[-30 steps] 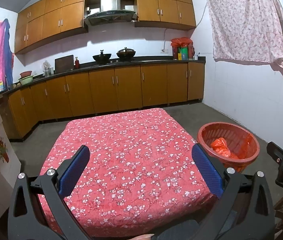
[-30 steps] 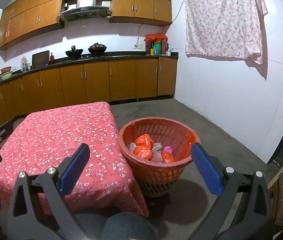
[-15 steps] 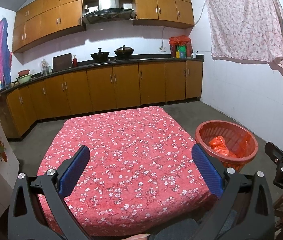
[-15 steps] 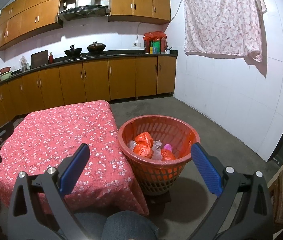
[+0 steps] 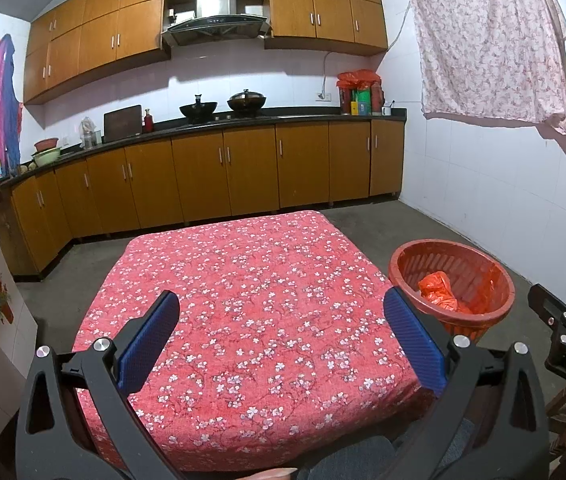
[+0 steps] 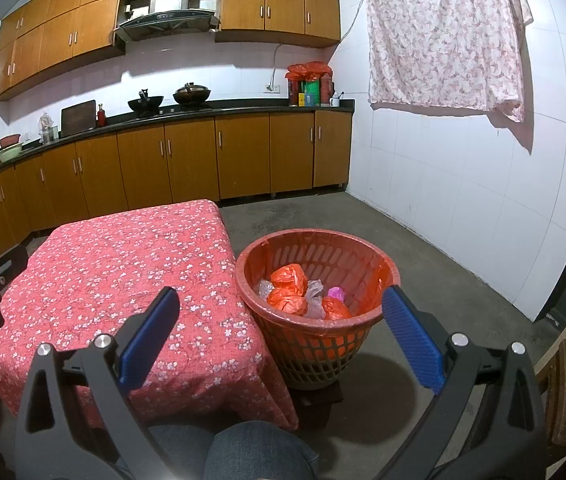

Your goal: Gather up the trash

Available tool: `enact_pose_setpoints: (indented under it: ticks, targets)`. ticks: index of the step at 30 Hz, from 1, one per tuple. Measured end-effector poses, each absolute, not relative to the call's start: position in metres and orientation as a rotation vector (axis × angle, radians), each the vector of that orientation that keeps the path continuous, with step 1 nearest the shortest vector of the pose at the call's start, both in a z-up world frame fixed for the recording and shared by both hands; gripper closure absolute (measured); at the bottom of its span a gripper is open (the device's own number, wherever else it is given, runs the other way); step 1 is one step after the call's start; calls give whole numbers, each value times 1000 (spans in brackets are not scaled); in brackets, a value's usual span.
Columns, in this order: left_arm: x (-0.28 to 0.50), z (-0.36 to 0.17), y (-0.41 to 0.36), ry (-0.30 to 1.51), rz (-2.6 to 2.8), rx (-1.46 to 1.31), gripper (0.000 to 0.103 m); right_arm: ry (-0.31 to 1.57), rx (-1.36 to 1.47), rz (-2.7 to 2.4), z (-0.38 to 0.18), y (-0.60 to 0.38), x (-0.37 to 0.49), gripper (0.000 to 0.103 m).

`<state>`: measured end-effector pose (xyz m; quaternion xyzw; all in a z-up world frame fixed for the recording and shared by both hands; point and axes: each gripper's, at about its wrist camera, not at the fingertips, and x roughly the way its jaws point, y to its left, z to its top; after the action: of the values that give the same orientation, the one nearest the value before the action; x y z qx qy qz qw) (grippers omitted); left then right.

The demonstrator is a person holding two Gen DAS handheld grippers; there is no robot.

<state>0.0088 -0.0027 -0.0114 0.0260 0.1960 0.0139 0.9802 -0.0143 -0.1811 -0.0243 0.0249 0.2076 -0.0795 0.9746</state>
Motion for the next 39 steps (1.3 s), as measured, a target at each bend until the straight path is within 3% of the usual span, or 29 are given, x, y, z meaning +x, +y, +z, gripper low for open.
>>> enact_pose_setpoints:
  ticks: [39]
  targets:
    - [6,-15,-6,406,27,46,2,422,52,-160,-26,-181,-14,4]
